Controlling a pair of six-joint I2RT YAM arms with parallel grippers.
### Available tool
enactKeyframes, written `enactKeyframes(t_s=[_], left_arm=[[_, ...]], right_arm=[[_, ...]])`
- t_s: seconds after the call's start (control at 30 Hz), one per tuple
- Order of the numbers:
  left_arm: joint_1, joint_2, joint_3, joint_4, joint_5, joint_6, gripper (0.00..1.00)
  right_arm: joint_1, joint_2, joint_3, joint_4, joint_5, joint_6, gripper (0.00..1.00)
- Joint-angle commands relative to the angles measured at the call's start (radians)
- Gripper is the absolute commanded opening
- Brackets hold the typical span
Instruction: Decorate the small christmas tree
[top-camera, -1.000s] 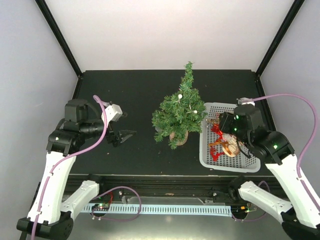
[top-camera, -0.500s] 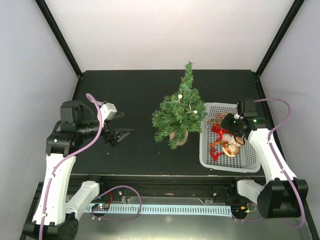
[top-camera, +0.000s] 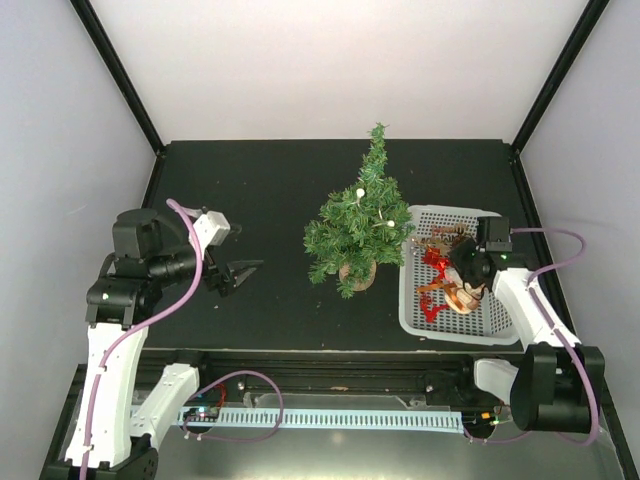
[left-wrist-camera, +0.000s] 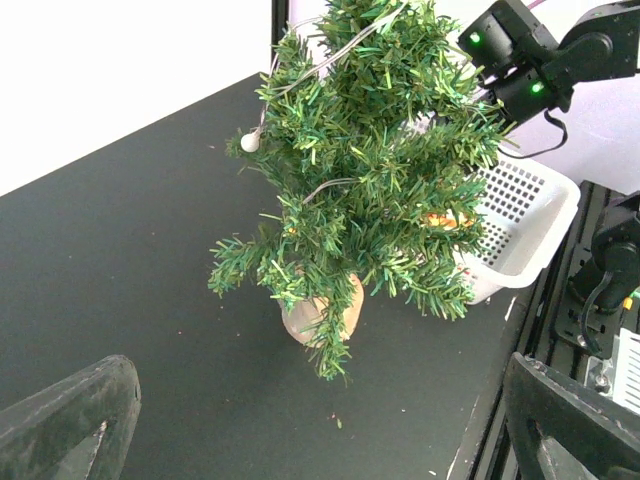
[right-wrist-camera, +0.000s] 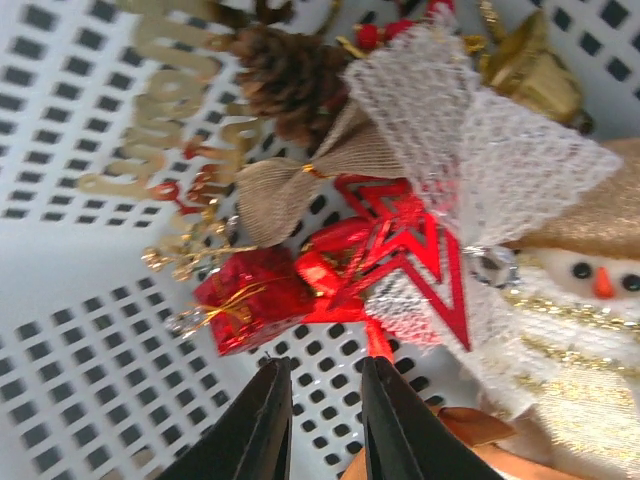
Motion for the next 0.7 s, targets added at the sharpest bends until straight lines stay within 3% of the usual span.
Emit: enactKeyframes(t_s=[0.0, 0.3, 0.67], left_arm=[[0.008, 0.010, -0.001, 0.027, -0.007, -0.016, 0.99], [0.025, 0.027, 0.000, 0.042, -0.016, -0.028, 0.99], [0.037, 0.058, 0.020, 0.043, -0.001, -0.032, 0.99]], right_arm=[[-0.014, 0.043, -0.008, 0.047, 0.070, 0.135, 0.22], [-0.034, 0.193, -0.004, 0.138, 0.002, 0.178, 0.28], [-0.033, 0.211, -0.026, 0.141, -0.002, 0.188, 0.39]])
